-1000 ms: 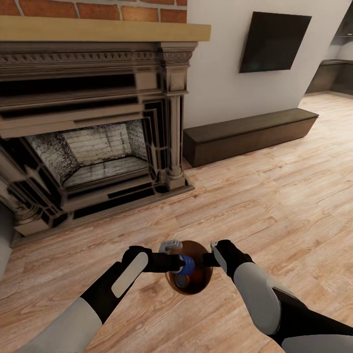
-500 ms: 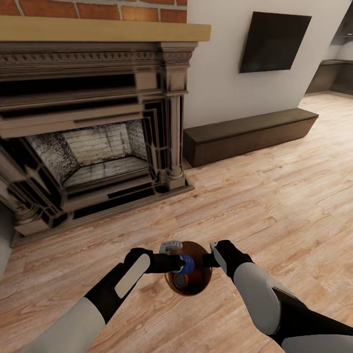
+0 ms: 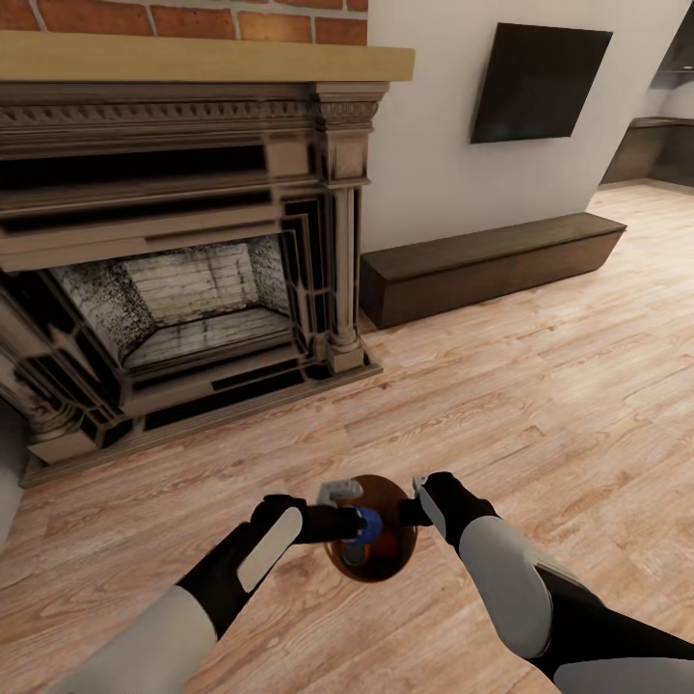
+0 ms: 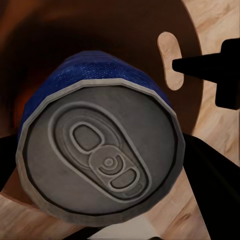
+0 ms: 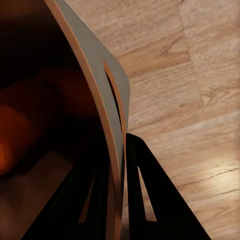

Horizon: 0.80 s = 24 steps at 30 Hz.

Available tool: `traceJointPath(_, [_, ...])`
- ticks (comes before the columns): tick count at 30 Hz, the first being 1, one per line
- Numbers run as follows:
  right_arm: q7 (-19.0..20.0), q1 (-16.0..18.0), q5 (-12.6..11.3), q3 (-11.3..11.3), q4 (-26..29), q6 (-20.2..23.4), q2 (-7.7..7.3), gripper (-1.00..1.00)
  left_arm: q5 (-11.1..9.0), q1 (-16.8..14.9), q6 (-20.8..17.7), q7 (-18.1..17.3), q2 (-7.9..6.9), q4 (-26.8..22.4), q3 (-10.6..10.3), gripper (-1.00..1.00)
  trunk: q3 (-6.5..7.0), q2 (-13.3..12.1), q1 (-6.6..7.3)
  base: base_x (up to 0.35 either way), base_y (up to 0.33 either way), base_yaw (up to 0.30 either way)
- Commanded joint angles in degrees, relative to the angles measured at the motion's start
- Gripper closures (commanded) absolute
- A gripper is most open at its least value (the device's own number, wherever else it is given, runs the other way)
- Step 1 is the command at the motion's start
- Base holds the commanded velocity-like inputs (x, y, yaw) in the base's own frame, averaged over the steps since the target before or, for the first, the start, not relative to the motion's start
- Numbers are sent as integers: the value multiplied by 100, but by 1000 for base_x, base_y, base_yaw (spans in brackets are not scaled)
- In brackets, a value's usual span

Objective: Put the three can of soda from the living room inside the tash can in the kitchen.

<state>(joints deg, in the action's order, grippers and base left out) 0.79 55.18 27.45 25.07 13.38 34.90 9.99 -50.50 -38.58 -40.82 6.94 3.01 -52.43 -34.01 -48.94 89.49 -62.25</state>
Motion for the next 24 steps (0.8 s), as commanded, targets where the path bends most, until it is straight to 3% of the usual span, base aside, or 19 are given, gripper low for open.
traceJointPath(1, [35, 2, -79, 25, 0, -2, 0, 100, 17, 0, 22, 0, 25, 35, 0, 100, 0, 0, 0, 0, 0, 0])
traceJointPath(17, [35, 2, -82, 20, -11, -1, 0, 100, 29, 0, 175, -9, 91, 93, 0, 100, 0, 0, 0, 0, 0, 0])
traceJointPath(18, [35, 2, -82, 18, -11, -1, 0, 100, 30, 0, 193, -9, 94, 93, 0, -100, 0, 0, 0, 0, 0, 0])
traceJointPath(24, [35, 2, -82, 16, -11, -1, 0, 100, 31, 0, 219, -9, 104, 93, 0, -100, 0, 0, 0, 0, 0, 0])
